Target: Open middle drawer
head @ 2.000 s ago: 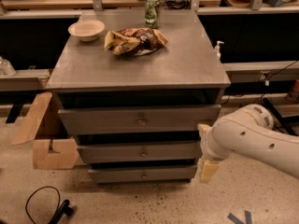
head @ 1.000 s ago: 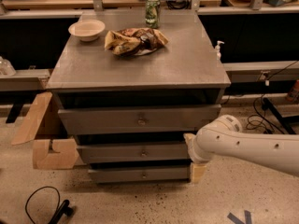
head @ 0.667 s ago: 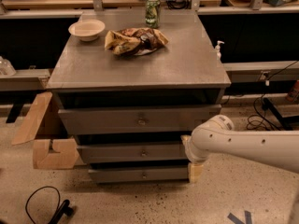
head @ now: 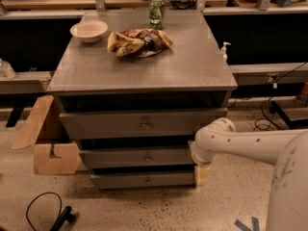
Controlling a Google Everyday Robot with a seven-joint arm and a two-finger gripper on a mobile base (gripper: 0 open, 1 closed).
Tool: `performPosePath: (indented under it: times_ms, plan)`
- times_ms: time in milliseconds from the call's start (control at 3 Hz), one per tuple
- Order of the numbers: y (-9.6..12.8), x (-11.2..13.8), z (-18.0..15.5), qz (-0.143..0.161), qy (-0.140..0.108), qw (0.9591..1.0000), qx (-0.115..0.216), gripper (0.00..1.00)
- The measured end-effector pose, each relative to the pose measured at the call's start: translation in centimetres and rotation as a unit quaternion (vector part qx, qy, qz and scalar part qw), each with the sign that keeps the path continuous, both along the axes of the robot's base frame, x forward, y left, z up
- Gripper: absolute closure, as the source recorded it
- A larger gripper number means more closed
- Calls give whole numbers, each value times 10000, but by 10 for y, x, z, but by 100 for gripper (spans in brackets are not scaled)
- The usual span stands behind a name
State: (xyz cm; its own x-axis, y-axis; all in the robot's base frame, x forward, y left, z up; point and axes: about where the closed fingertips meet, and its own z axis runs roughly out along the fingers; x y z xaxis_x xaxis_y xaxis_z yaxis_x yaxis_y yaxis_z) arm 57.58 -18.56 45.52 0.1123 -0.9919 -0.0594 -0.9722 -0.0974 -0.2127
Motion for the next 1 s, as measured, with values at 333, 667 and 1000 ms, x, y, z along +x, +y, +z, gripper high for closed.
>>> performPosePath:
  times_ms: [333, 667, 1000]
  plan:
    - [-2, 16, -7, -116, -103, 9999, 63, 0]
    - [2, 26, -18, -226, -188, 9995, 139, 0]
    - [11, 31, -33, -335, -206, 9988, 283, 0]
